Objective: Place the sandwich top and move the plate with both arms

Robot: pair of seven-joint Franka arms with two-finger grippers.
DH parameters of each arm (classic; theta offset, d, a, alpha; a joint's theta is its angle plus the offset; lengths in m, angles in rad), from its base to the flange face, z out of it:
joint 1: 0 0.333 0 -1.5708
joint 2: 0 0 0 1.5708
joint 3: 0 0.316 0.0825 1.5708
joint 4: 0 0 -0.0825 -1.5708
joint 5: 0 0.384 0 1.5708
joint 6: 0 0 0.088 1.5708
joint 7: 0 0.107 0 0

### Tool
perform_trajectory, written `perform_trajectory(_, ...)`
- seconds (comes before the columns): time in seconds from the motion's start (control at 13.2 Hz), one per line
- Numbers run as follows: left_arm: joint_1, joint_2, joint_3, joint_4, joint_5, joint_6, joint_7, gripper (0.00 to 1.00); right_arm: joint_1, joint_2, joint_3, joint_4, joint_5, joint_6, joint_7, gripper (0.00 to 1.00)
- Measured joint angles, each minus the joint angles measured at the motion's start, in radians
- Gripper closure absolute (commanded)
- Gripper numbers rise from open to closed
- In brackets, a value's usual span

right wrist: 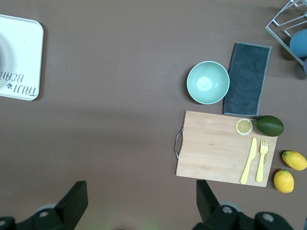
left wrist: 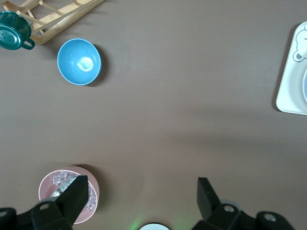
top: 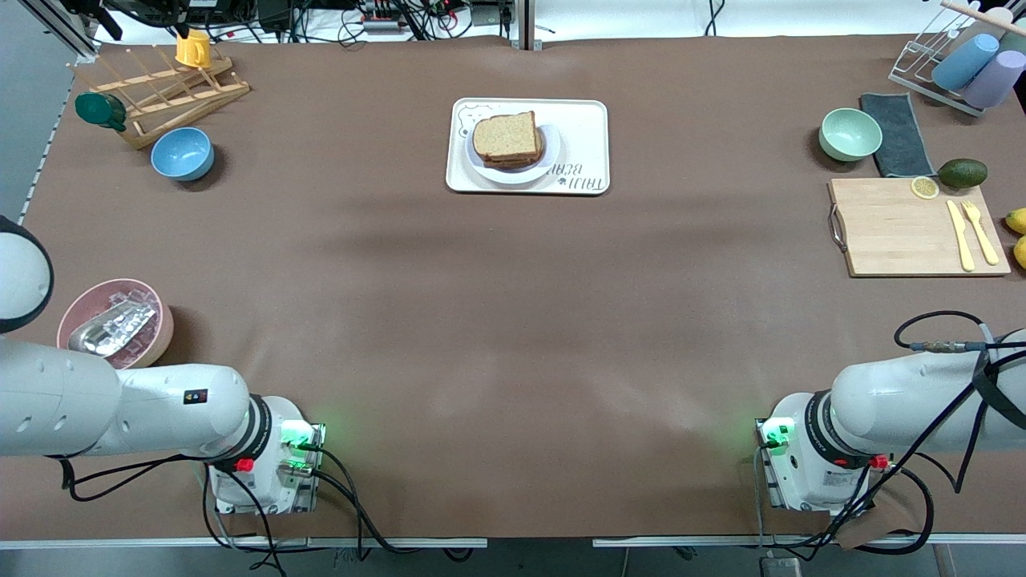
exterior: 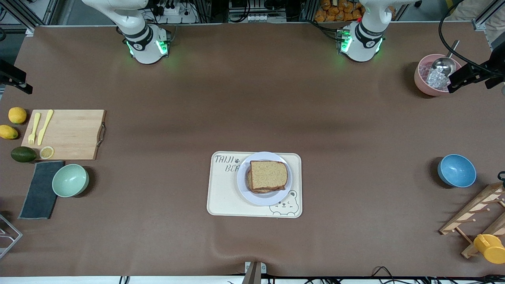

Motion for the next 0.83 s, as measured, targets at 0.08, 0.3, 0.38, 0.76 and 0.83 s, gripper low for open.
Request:
perform_trajectory(0.08, -0.004, 0.005, -0.004, 0.005, 0.0, 0.0, 0.0, 0.0, 0.0, 0.0, 0.0, 0.0, 0.0, 0.0, 0.0, 0.0)
perform_trajectory(0.3, -0.01, 0.017, -0.023, 0.011, 0.0, 0.0, -0.002, 0.0, 0.0, 0.0, 0.0, 0.0, 0.0, 0.0, 0.0, 0.0)
perform_trajectory(0.38, -0.01, 0.019, -0.024, 0.012, 0.0, 0.0, -0.002, 0.0, 0.0, 0.0, 0.0, 0.0, 0.0, 0.0, 0.0, 0.0)
perform_trajectory(0.76, -0.01, 0.02, -0.026, 0.013, -0.001, 0.0, -0.002, 0.0, 0.0, 0.0, 0.0, 0.0, 0.0, 0.0, 0.0, 0.0)
perform_trajectory(0.83, -0.01, 0.02, -0.029, 0.013, -0.002, 0.0, -0.002, 0.0, 0.0, 0.0, 0.0, 0.0, 0.0, 0.0, 0.0, 0.0)
